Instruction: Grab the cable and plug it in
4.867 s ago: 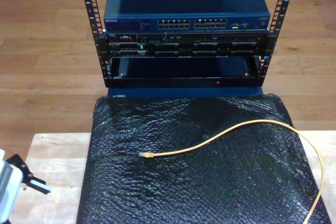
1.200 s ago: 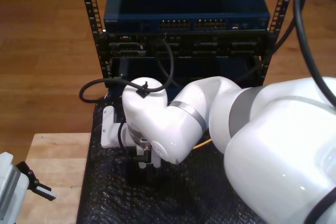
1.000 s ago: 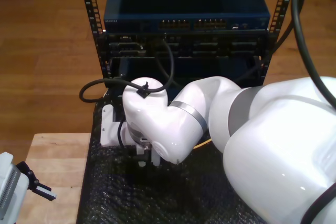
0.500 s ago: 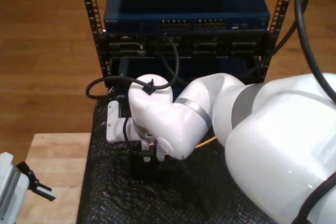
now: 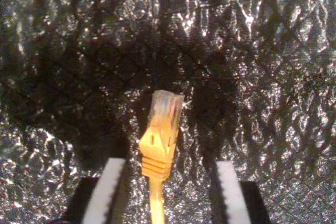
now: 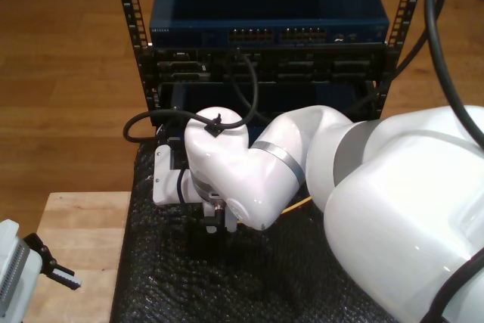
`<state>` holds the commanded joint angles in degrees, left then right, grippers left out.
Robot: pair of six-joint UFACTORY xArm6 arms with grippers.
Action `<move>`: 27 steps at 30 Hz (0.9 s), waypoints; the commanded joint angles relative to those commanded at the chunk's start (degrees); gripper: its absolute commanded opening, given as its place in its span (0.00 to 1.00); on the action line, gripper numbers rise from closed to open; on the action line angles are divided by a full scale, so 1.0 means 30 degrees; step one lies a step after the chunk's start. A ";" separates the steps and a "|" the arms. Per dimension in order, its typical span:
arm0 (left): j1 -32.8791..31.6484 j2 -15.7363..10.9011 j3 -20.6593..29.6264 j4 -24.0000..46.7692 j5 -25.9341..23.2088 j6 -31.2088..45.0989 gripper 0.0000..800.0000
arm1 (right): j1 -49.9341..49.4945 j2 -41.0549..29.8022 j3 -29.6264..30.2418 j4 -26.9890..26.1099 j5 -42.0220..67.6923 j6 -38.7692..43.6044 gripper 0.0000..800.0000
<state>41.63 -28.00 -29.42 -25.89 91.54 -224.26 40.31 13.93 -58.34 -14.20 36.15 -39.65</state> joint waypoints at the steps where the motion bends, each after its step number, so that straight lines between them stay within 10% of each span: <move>1: 0.0000 0.0000 0.0000 0.0000 0.0000 0.0029 1.00 | 0.0000 0.0000 0.0000 0.0000 0.0000 0.0000 0.44; 27: 0.0000 0.0000 0.0000 0.0000 0.0000 0.0000 1.00 | -0.0088 0.0029 0.0029 0.0029 0.0000 0.0000 0.21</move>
<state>41.63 -28.00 -29.42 -25.89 91.54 -224.26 40.04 14.02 -58.25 -14.11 36.15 -39.65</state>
